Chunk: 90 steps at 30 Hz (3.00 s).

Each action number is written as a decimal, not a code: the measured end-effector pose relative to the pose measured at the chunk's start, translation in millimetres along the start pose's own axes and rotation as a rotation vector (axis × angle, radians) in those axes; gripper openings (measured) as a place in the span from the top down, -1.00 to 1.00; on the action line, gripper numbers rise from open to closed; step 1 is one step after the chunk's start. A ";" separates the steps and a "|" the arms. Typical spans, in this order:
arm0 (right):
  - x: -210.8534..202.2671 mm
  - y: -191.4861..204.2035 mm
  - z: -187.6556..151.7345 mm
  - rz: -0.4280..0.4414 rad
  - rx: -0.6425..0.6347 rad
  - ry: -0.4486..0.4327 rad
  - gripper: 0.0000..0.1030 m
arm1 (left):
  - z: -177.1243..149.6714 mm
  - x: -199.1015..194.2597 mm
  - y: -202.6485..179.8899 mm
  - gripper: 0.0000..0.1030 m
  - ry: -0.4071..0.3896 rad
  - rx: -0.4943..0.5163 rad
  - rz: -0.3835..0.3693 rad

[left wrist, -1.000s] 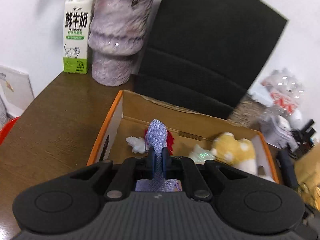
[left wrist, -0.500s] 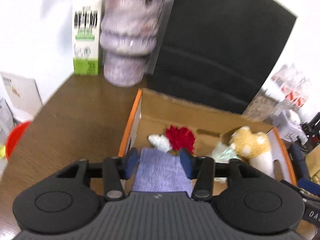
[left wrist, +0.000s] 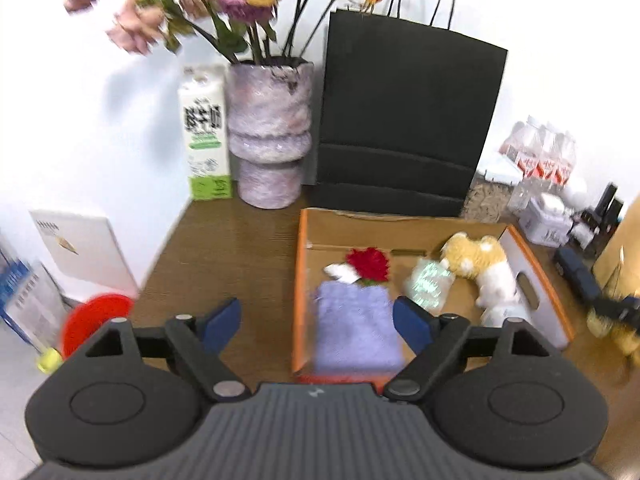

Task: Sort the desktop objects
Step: 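Lower cloth and container into the box and open both tools, then withdraw both tools from the box toward the cable and white caps, then grasp the black cable with the left tool while the right tool grasps a white cap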

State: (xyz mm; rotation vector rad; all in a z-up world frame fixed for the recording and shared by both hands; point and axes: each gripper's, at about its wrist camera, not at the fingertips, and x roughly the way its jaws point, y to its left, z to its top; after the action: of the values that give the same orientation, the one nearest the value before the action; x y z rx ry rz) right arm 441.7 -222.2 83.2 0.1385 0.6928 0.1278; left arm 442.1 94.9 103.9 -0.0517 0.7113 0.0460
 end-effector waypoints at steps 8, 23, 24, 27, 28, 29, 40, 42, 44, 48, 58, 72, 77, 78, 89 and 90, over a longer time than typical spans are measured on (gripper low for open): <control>-51.7 -25.2 -45.3 0.024 0.062 0.000 -0.73 | -68.7 -47.3 6.3 -0.71 0.004 -0.004 0.009; -183.4 1.7 -206.4 0.059 -0.304 -0.076 -0.88 | -223.6 -182.1 -8.0 -0.96 -0.223 0.053 -0.004; -190.2 1.9 -219.0 0.063 -0.312 -0.072 -0.88 | -237.4 -187.7 -12.9 -0.96 -0.218 0.075 -0.009; -206.6 3.9 -251.2 0.080 -0.317 -0.055 -0.89 | -279.4 -204.4 -31.6 -0.96 -0.226 0.120 0.004; -211.5 4.4 -262.0 0.097 -0.296 -0.053 -0.89 | -294.6 -211.3 -37.6 -0.96 -0.239 0.130 -0.004; -215.8 5.8 -273.3 0.119 -0.275 -0.047 -0.89 | -305.9 -216.1 -41.4 -0.96 -0.246 0.140 -0.011; -239.7 43.5 -355.4 0.195 -0.261 -0.107 -0.89 | -370.0 -243.5 -49.0 -0.96 -0.295 0.052 -0.031; -245.8 44.8 -358.0 0.185 -0.255 -0.113 -0.89 | -369.4 -247.5 -48.7 -0.96 -0.305 0.050 -0.026; -251.6 43.7 -360.2 0.180 -0.226 -0.116 -0.89 | -370.0 -249.9 -49.3 -0.96 -0.311 0.055 -0.026; -252.0 40.7 -368.6 0.138 -0.214 -0.109 -0.89 | -373.8 -248.7 -51.0 -0.96 -0.285 0.068 -0.042; -258.7 37.1 -371.7 0.167 -0.186 -0.158 -0.89 | -375.3 -240.0 -55.1 -0.96 -0.194 0.103 -0.088; -243.6 34.9 -366.0 0.166 -0.161 -0.158 -0.89 | -369.1 -215.5 -46.7 -0.96 -0.131 0.079 -0.075; -220.4 36.6 -343.4 0.141 -0.175 -0.194 -0.88 | -346.7 -191.2 -39.5 -0.96 -0.125 0.045 -0.069; -214.4 37.7 -338.7 0.134 -0.181 -0.198 -0.88 | -341.3 -186.0 -39.6 -0.96 -0.130 0.050 -0.071; -107.8 42.8 -271.4 0.110 -0.132 -0.106 -0.51 | -256.7 -105.6 -55.4 -0.95 -0.170 0.102 -0.111; -99.4 43.8 -267.8 0.107 -0.130 -0.092 -0.48 | -248.5 -95.2 -59.9 -0.95 -0.160 0.120 -0.123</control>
State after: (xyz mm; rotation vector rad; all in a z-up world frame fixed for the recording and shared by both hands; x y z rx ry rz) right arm 190.6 -172.7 -51.0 0.0565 0.5835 0.2665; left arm 211.8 17.2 -19.9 0.0231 0.5484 -0.1095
